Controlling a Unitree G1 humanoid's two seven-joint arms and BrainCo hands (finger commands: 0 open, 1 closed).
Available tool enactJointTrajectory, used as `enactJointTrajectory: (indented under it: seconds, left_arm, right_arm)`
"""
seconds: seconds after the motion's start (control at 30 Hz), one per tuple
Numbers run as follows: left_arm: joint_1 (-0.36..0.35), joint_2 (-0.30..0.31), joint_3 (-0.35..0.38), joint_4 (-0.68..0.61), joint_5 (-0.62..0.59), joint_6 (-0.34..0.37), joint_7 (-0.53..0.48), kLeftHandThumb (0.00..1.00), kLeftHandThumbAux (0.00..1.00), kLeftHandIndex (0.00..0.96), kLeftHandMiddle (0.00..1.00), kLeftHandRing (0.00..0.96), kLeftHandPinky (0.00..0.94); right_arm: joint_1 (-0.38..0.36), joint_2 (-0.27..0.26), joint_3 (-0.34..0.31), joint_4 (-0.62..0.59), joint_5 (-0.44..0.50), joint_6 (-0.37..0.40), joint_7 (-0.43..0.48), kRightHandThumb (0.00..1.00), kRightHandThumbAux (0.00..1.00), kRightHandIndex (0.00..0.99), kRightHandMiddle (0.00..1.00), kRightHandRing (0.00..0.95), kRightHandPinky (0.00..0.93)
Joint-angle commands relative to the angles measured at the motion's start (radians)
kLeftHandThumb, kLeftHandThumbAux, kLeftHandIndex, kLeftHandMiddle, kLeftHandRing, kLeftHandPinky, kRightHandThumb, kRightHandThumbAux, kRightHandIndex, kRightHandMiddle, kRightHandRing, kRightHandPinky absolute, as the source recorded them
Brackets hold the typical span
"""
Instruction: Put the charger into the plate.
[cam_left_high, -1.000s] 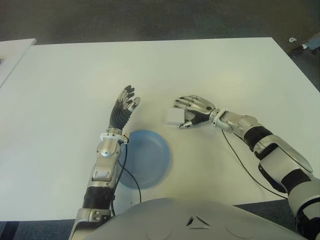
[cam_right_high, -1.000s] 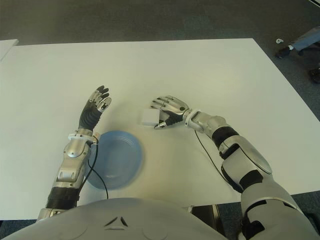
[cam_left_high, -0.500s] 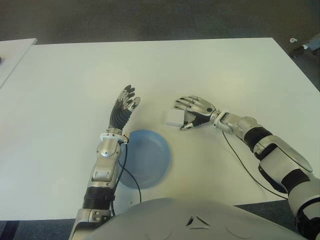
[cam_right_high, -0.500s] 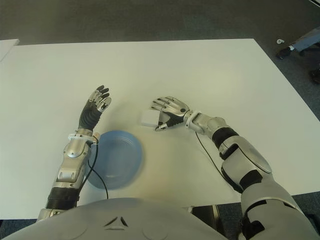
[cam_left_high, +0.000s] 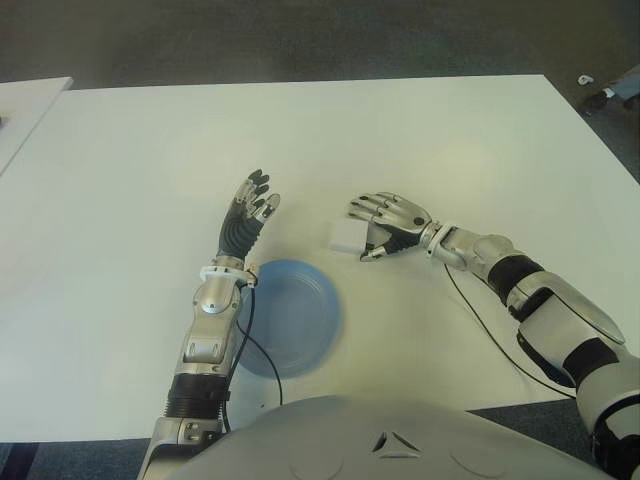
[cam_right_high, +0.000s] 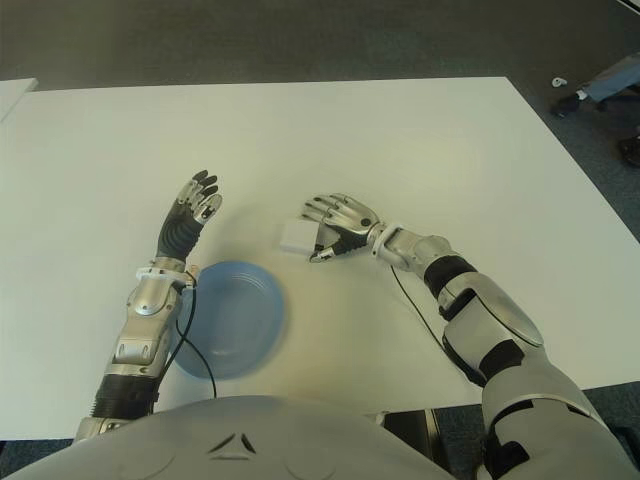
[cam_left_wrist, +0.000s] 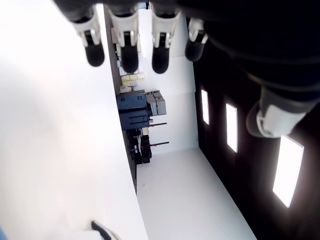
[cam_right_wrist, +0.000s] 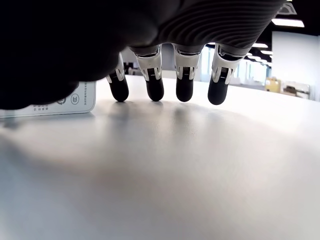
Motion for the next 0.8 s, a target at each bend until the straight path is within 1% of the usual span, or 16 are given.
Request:
enactJointTrajectory:
  seconds: [0.03,0.23,0.43,0.7,0.8]
  left_arm:
    - [0.01,0.001,-0.001,0.002,0.0,0.001,-0.009,0.0,0.455,0.006,0.12,0.116,0.118]
    - [0.011,0.0,-0.003,-0.001,0.001,0.007,-0.008,0.0,0.451,0.006,0.123,0.12,0.122]
    - [0.011,0.001,-0.006,-0.002,0.005,0.01,-0.007,0.0,0.448,0.006,0.127,0.123,0.122]
    - [0.01,0.001,-0.006,-0.002,0.008,0.008,-0.004,0.0,0.453,0.006,0.128,0.123,0.125]
    - [0.009,0.0,-0.007,0.001,0.008,0.006,-0.004,0.0,0.454,0.006,0.127,0.123,0.127]
  right_arm:
    - [0.033,0.005,0.025,-0.002,-0.03,0.015,0.01,0.347,0.086,0.0,0.0,0.0,0.0]
    - [0.038,0.006,0.025,-0.024,-0.028,0.033,0.021,0.359,0.088,0.0,0.0,0.0,0.0]
    - [0.048,-0.005,0.015,-0.068,-0.015,0.037,0.045,0.372,0.087,0.0,0.0,0.0,0.0]
    - [0.085,-0.039,-0.019,-0.182,0.011,0.039,0.108,0.366,0.088,0.0,0.0,0.0,0.0]
    - [0.108,-0.056,-0.041,-0.24,0.025,0.042,0.14,0.356,0.088,0.0,0.0,0.0,0.0]
